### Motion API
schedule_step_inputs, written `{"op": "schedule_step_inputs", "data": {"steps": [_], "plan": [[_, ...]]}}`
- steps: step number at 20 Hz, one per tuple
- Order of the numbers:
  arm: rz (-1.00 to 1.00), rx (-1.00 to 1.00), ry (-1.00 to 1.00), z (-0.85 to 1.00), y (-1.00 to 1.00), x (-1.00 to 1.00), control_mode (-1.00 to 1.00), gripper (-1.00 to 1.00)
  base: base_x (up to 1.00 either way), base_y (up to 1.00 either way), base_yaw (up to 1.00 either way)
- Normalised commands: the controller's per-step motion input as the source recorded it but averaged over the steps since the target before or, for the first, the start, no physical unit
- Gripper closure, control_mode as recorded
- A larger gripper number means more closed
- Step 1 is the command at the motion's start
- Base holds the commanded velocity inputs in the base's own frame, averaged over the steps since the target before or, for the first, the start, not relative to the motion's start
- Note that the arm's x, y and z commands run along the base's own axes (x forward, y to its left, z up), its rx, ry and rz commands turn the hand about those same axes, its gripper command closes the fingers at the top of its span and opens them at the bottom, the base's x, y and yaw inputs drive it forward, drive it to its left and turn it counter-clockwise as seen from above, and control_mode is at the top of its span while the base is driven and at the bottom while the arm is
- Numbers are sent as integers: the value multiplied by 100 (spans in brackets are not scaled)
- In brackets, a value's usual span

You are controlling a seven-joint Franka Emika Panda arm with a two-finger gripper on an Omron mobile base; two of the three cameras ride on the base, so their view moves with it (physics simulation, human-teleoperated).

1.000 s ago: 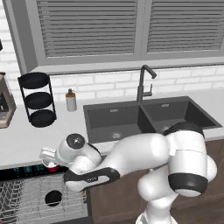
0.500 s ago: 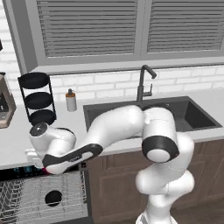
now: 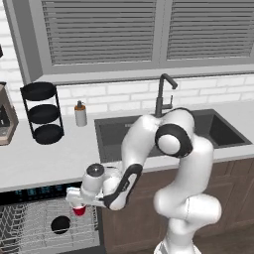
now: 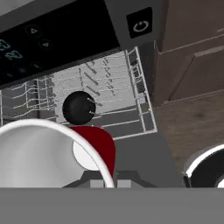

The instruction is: Pick up the cup and bowl from the counter, place them in the dishwasher, and close the dishwasher door.

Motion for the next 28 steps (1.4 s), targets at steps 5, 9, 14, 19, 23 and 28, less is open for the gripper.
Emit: {"op": "schedule_step_inputs", "data": {"steps": [5,9,14,19,23,28], "plan": [[1,-6,1,-56,46,0,-100,100,0,0,0],[0,-25,9,34,23,-4,-100,100,0,0,0],[0,-28,14,65,42,-34,-100,100,0,0,0],[0,-43,21,61,95,2,-100,100,0,0,0],[-5,-43,16,58,100,68,-100,100,0,0,0],[-13,-30,5,65,100,75,-100,100,0,0,0]]}}
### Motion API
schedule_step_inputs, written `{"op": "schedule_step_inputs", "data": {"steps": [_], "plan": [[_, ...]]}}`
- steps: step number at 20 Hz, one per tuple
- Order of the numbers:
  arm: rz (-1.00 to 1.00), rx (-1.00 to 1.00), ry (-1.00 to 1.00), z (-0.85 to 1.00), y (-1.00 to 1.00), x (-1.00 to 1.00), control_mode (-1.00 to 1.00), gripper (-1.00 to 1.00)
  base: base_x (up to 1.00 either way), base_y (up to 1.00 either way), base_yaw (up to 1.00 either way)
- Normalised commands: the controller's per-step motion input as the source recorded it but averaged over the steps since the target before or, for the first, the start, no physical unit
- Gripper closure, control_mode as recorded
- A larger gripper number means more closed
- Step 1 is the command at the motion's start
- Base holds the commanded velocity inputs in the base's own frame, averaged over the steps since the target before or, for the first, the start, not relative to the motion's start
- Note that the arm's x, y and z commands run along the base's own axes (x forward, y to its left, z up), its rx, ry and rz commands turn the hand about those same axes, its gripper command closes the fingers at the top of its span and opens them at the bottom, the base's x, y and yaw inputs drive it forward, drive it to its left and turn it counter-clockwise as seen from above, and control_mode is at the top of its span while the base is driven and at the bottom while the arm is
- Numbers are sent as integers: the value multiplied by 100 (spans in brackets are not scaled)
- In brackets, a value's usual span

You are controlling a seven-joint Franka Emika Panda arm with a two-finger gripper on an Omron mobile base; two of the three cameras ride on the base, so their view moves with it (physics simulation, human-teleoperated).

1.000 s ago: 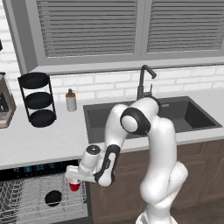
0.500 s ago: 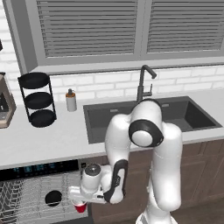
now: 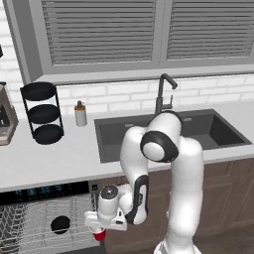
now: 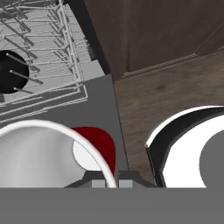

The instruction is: Pick up the cup and bowl from the counter, place them in the dishwasher, and close the dishwasher door.

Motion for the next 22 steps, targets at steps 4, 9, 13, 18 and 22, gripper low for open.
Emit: {"op": "schedule_step_inputs", "data": {"steps": [4,9,13,18,22], "plan": [[-4,-19,3,100,100,17,-100,100,0,0,0],[5,-20,12,100,100,-2,-100,100,0,0,0],[14,-28,18,100,100,18,-100,100,0,0,0],[9,-35,26,100,100,34,-100,100,0,0,0],[1,-24,11,80,100,51,-100,100,0,0,0]]}}
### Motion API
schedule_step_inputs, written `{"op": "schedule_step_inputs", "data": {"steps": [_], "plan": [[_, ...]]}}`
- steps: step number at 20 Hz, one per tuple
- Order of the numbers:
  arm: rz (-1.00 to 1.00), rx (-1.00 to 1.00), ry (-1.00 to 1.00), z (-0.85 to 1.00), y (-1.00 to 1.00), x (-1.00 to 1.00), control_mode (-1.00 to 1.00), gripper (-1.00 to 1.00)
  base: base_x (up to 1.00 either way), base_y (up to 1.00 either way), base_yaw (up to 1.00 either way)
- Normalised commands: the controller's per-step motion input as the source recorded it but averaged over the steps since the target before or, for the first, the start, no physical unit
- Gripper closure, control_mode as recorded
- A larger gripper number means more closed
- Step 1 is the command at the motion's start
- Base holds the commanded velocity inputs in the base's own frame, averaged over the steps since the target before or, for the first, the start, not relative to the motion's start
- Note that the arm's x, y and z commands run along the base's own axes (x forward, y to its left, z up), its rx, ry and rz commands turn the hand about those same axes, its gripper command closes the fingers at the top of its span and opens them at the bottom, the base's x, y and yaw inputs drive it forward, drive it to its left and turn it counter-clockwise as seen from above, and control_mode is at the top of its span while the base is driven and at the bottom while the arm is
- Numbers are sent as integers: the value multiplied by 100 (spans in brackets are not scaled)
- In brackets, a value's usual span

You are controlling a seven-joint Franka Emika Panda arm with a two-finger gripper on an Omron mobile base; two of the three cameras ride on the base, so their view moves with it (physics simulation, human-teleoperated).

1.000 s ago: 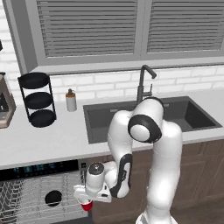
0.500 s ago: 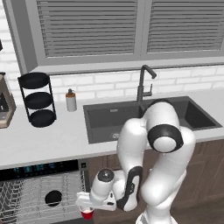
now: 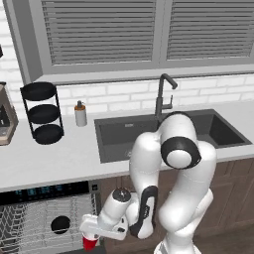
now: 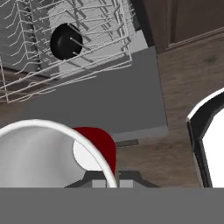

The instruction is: Pick up the cup and bowl from the counter, place them in the dishwasher, and close the dishwasher door.

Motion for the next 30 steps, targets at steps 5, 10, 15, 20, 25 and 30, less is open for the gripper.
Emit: {"op": "schedule_step_inputs", "data": {"steps": [5,10,15,20,25,30], "plan": [[0,0,0,61,98,54,-100,100,0,0,0],[0,-2,0,90,100,92,-100,100,0,0,0],[4,-25,12,94,100,88,-100,100,0,0,0],[12,-63,29,23,100,28,-100,100,0,0,0],[9,-74,25,60,100,62,-100,100,0,0,0],[2,-56,3,34,92,77,-100,100,0,0,0]]}}
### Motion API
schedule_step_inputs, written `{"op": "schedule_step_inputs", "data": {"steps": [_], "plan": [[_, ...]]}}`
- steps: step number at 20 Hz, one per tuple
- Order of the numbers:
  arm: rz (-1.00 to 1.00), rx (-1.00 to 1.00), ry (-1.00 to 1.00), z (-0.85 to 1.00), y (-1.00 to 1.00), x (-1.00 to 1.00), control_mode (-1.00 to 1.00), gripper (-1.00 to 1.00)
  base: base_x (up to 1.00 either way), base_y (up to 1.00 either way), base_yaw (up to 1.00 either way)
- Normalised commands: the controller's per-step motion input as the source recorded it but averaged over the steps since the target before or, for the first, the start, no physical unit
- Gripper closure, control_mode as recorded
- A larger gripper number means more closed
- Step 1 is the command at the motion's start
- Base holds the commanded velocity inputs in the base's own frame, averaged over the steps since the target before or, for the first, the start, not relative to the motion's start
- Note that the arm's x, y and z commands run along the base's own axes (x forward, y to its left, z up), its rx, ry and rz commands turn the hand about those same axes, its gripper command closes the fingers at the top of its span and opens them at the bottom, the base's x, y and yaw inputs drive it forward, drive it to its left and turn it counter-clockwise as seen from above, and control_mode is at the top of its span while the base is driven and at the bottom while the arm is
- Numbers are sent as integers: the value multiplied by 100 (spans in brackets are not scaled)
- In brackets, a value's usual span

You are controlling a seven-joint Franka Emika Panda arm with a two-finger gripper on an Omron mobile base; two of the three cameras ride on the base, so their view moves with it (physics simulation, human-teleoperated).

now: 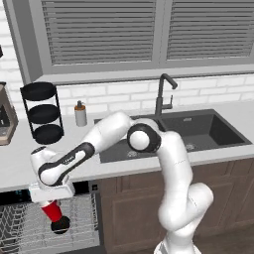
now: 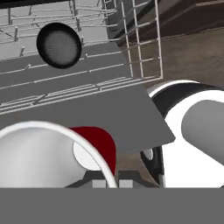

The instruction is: Pick up the cup and bowl from the counter, place them in the dishwasher, and close the dishwasher door.

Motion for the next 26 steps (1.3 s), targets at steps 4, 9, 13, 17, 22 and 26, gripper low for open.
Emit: {"op": "schedule_step_inputs", "data": {"steps": [4,9,13,17,22,26], "plan": [[4,-6,-22,-63,36,11,-100,100,0,0,0],[1,-4,-27,-67,51,19,-100,100,0,0,0],[0,0,-34,-64,21,31,-100,100,0,0,0],[0,3,-34,-72,0,37,-100,100,0,0,0],[2,10,-25,-62,3,20,-100,100,0,0,0],[12,10,-6,-20,0,0,-100,100,0,0,0]]}}
